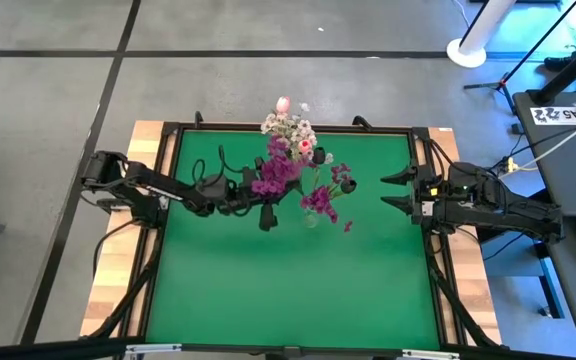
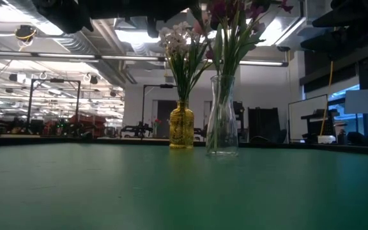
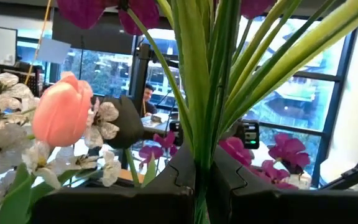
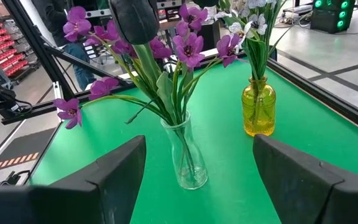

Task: Sort flowers into vase by color
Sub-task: Put the violet flowers into the transparent vase

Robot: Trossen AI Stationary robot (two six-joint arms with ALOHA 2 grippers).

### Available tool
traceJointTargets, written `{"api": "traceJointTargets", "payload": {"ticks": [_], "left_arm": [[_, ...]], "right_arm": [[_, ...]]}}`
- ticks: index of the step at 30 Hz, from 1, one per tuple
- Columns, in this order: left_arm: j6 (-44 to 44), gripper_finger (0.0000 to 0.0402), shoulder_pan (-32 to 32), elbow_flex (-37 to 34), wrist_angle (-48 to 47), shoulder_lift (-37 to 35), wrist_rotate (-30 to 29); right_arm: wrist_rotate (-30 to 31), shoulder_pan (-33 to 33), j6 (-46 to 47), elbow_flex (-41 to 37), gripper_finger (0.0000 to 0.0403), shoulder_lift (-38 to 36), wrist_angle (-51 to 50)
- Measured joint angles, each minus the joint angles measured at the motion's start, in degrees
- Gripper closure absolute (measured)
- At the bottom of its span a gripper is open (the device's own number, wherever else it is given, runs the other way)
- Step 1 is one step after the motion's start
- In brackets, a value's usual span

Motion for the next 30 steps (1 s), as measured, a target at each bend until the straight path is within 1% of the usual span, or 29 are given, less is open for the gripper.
{"api": "traceJointTargets", "payload": {"ticks": [6,11,16,19,24,30], "left_arm": [[0.0,0.0397,0.9,0.0,-0.5,0.0,-0.1],[0.0,0.0397,1.6,0.2,-0.6,1.9,-0.1],[1.0,0.0397,1.6,2.4,-0.9,4.2,-0.1],[2.8,0.0397,1.6,5.0,-5.0,5.1,-0.2],[3.0,0.0397,1.5,9.3,-18.3,5.4,-1.0],[2.8,0.0397,1.3,9.9,-22.9,5.4,-2.3]], "right_arm": [[0.0,0.0,0.0,0.0,0.0107,0.0,0.0],[0.0,0.0,0.0,0.0,0.0107,0.0,0.0],[0.0,0.0,-0.1,0.0,0.0107,0.0,0.0],[0.0,0.0,-0.1,0.0,0.0107,0.0,0.0],[0.0,0.0,-0.1,0.0,0.0107,0.0,0.0],[0.0,0.0,-0.1,0.0,0.0107,0.0,0.0]]}}
